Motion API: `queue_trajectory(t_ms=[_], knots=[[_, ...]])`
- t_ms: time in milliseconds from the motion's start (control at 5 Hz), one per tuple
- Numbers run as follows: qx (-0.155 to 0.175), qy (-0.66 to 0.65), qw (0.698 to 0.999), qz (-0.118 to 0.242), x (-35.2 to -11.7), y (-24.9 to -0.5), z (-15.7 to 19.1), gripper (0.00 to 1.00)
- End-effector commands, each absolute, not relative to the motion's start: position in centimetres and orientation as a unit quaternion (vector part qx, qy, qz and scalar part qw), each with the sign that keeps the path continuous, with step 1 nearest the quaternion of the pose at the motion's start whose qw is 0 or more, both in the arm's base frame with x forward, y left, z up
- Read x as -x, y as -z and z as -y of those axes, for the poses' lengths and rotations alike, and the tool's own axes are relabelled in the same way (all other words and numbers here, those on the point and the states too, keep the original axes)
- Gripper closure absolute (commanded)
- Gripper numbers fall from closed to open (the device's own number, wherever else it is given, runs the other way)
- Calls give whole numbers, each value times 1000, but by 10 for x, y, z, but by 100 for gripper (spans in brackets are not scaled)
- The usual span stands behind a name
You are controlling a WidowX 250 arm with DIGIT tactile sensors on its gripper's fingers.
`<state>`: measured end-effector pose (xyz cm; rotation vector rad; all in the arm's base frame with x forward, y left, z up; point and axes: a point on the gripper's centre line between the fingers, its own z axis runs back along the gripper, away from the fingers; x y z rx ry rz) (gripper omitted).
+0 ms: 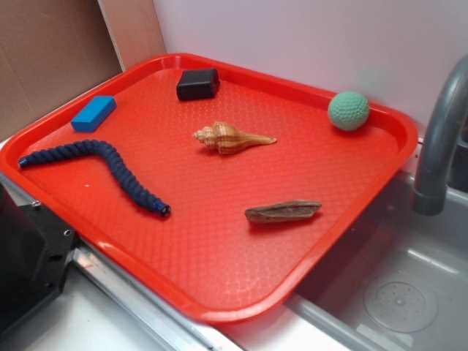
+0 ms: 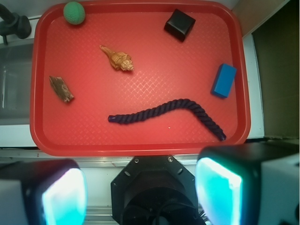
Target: Grab the blue rope.
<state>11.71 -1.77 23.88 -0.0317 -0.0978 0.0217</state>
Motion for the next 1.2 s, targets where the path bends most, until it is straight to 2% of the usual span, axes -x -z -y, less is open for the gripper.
queue_trajectory(t_ms=[0, 200, 400, 600, 800, 1000], knots=[[16, -11, 999, 49, -117, -239, 18, 0], [14, -8, 999, 42, -147, -233, 12, 0], [3, 5, 999, 37, -155, -229, 15, 0], [49, 126, 991, 3, -165, -209, 30, 0], [32, 248, 968, -23, -153, -190, 42, 0], [32, 366, 929, -49, -138, -181, 55, 0]])
